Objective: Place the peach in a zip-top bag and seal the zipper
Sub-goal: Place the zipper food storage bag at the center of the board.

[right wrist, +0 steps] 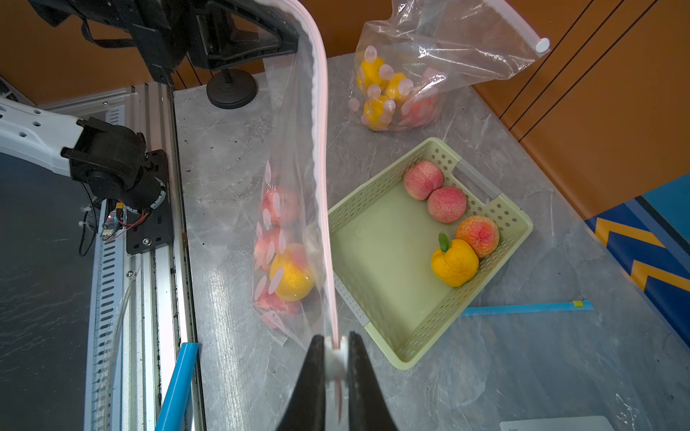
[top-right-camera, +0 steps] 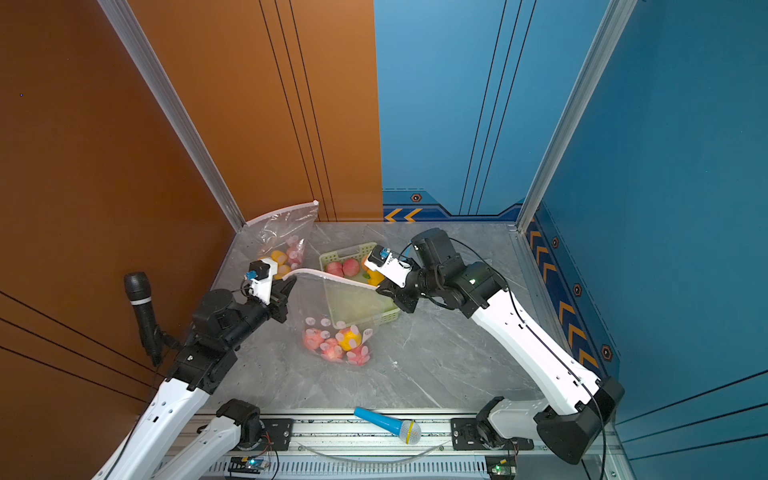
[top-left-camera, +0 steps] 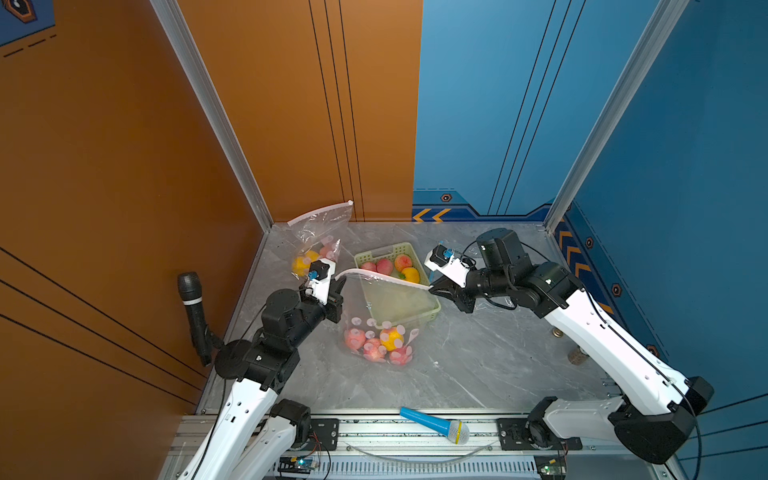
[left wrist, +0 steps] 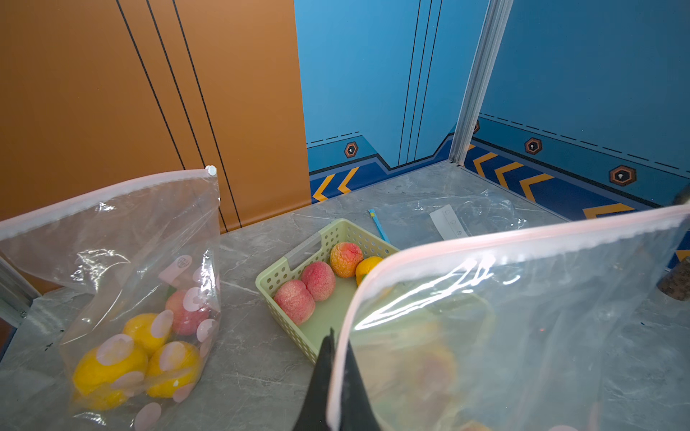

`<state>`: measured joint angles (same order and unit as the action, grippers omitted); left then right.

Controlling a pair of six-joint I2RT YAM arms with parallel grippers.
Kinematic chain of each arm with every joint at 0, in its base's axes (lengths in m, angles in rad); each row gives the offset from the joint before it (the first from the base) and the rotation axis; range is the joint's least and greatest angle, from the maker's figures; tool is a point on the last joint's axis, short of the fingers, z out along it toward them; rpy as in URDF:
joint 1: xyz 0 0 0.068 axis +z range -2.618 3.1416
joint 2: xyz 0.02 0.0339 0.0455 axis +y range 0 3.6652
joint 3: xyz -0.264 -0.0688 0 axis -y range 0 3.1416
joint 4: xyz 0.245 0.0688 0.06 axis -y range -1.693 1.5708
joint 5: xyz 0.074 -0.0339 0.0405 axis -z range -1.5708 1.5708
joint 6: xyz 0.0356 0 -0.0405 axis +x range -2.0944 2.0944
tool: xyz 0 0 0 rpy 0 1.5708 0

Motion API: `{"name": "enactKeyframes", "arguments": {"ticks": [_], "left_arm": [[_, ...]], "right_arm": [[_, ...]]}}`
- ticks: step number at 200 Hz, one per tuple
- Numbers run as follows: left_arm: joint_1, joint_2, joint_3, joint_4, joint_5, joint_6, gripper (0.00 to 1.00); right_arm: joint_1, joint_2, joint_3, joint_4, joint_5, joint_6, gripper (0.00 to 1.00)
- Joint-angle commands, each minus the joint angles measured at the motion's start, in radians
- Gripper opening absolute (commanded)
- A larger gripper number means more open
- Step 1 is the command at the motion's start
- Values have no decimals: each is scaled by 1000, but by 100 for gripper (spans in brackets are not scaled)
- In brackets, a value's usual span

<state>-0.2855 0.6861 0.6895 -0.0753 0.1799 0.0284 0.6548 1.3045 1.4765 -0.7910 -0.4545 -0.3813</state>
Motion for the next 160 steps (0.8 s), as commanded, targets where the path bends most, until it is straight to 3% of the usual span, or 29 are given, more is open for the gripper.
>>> {"name": "enactKeyframes", "arguments": {"ticks": [1,15,38,61,97,160], "left_arm": [[22,-16,7,13,-53,-23,0],[27,-19,10,23,-70,-34,0],[43,-12,34,12,-138,-51,0],[78,-8,44,6,-180,-68,0],[146,33,70,28,-223,-133,0],[271,237,180,142,-213,-162,0]], "right_arm": [[18,-12,-2,29,9,42,28],[56,-19,8,46,25,60,55],[155,-34,30,62,156,66,73],[195,-77,9,135,301,110,79],[172,-198,-102,337,602,278,91],[141,-363,-203,358,771,391,93]]}}
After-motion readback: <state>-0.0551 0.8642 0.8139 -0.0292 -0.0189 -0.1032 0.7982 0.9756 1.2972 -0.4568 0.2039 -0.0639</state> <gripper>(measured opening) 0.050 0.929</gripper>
